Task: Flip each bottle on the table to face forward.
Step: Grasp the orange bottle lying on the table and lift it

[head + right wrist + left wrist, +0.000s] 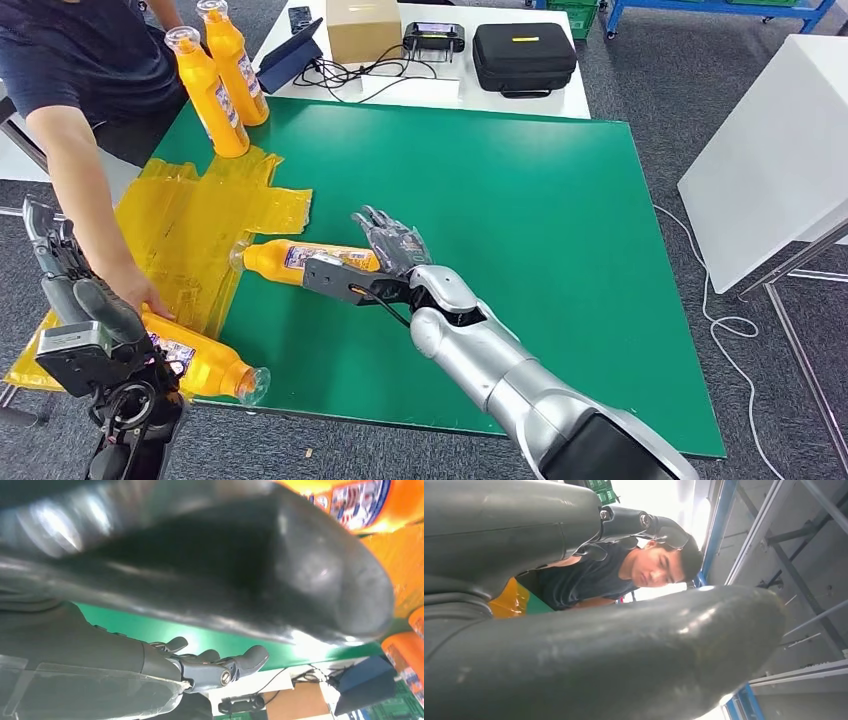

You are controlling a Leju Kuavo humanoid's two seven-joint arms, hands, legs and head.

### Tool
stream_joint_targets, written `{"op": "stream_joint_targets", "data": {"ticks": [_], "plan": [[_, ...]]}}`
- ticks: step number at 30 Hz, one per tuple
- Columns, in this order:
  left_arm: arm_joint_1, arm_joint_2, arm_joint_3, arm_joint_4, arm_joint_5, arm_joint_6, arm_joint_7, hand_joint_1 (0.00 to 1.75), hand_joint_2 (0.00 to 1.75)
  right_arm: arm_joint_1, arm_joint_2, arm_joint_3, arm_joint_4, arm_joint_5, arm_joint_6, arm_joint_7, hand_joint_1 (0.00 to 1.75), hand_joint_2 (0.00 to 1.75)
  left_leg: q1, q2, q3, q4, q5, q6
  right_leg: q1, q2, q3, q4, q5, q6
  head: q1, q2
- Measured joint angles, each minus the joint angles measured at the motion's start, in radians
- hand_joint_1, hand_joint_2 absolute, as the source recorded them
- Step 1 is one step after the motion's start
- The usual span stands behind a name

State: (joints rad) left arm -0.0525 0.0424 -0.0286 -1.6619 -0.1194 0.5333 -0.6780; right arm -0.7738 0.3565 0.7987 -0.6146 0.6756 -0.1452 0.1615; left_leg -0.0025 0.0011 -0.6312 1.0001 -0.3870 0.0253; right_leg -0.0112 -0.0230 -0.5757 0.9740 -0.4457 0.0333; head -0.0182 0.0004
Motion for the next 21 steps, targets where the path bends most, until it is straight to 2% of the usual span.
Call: {"op": "stream_joint_targets", "data": {"ticks": [7,21], "plan": [[0.026,-0.054,0.028,-0.024,-0.059,-0.079,0.024,0.00,0.00,0.045,-0.006,0.001,-0.055,0.047,-0.002,0.044,0.00,0.00,0.000,0.000,0.000,0.000,0.000,0.000,0.000,0.000,0.000,0.000,0.000,0.000,0.000,0.000],[0.026,-0.102,0.035,-0.027,-0.079,-0.095,0.026,0.00,0.00,0.089,-0.026,-0.005,-0.125,0.094,0.001,0.060,0.00,0.00,0.000,0.000,0.000,0.000,0.000,0.000,0.000,0.000,0.000,0.000,0.000,0.000,0.000,0.000]]}}
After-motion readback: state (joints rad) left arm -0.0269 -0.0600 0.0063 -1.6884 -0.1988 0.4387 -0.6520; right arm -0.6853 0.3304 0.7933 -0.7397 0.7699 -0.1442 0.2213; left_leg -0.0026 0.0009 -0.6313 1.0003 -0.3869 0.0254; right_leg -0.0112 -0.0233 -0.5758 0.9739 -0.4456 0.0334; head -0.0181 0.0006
